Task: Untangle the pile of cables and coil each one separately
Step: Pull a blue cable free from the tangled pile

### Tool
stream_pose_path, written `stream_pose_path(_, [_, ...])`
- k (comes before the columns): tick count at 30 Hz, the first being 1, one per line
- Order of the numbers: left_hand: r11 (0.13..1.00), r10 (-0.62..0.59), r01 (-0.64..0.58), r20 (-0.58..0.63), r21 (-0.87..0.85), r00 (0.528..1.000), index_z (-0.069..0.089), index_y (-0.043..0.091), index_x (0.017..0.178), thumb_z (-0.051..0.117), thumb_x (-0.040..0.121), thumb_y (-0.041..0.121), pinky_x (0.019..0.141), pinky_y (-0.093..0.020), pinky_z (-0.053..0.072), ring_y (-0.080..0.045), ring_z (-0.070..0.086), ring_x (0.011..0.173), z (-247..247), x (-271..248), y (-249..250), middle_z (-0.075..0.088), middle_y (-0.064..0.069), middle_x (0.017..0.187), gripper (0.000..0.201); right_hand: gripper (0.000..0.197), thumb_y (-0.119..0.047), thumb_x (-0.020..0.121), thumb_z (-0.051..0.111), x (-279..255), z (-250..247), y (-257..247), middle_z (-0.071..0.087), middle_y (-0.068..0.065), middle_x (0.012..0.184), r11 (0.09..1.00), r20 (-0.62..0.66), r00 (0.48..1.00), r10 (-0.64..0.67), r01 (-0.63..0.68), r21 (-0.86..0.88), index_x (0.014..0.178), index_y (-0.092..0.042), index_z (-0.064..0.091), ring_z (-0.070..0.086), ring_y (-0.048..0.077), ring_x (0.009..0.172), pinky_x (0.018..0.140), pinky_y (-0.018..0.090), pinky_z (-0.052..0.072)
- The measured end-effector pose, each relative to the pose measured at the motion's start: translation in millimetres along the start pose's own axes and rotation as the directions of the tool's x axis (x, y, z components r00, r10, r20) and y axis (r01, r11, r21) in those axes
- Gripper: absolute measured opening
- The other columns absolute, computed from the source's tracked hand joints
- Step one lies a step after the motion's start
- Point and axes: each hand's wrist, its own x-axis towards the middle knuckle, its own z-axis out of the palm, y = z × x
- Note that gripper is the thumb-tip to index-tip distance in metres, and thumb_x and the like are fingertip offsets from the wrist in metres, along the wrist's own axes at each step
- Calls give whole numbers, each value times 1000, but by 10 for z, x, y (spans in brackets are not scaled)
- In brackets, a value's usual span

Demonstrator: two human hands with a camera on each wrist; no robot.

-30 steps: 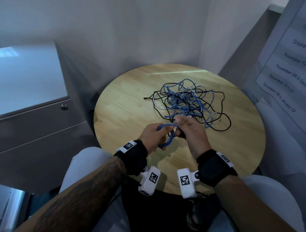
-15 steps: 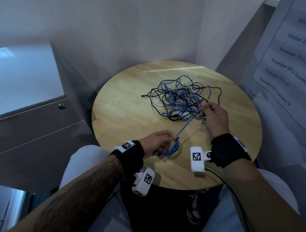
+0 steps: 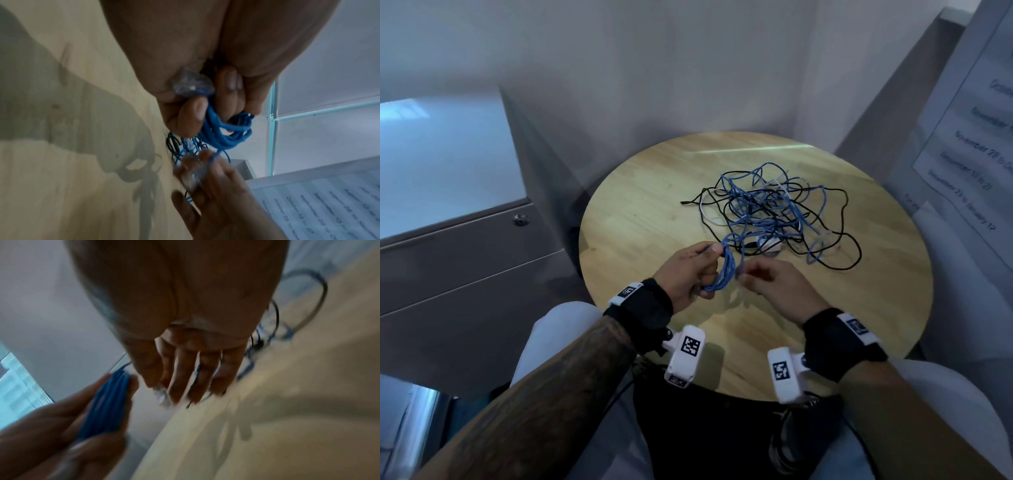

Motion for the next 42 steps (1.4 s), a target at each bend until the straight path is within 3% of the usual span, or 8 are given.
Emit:
stream_pose_path(5, [999,-35,35,38,13,999,58,8,106,45,103,26,46,-21,20,-9,22,47,23,-20,-43,28,0,71,22,6,-14,95,64,66,192,-12,64,1,83,912,-47,977,206,-174,371,97,-19,67,57,15,74,64,28,41])
stream_pose_path(12, [997,-79,79,100,9,992,68,21,97,44,103,28,52,-27,16,-9,21,50,34,-25,-44,39,4,71,26,18,-20,101,53,82,167,-57,51,11,87,780,62,984,167,-170,602,116,-15,61,38,13,55,57,30,28])
stream_pose_path(17, [997,-71,70,22,15,997,63,16,98,46,102,26,48,-25,20,-9,29,47,46,5,-68,44,3,66,19,60,-14,87,77,41,286,-53,71,7,94,888,78,995,60,-89,452,137,-22,44,62,12,72,60,21,41])
stream_pose_path(21, [998,-61,61,2,3,998,59,14,101,44,104,23,48,-24,20,-9,23,46,73,15,-83,39,2,63,18,44,-33,93,70,25,389,-86,72,-3,83,909,-123,991,57,0,418,129,-17,52,63,1,64,56,13,44])
stream_pose_path(26, [999,-35,35,-16,40,999,51,11,100,43,104,27,48,-23,24,-11,24,49,124,8,-142,37,0,71,18,38,-52,99,52,18,406,-36,62,-3,71,972,-273,962,-10,73,221,105,-14,55,52,5,56,61,28,42])
stream_pose_path(32, [994,-32,37,-46,106,998,51,1,121,43,105,26,52,-30,25,-13,26,55,176,-2,-222,45,5,77,31,32,-46,103,45,77,438,31,64,8,84,993,-368,923,-109,120,8,97,-16,53,60,27,78,74,51,51])
stream_pose_path(36, [977,-8,21,-59,213,998,50,0,120,51,101,23,52,-29,34,-10,33,52,186,-2,-245,42,2,71,30,29,-39,107,38,54,419,10,55,-6,73,986,-359,919,-164,138,-97,95,-15,49,53,16,66,66,48,48])
stream_pose_path(42, [963,42,-28,-47,268,998,52,2,113,59,97,18,47,-26,33,-10,32,50,165,-1,-206,43,4,62,23,31,-35,108,33,72,321,4,49,6,71,957,-355,895,-270,210,-200,90,-12,43,46,25,63,60,52,43])
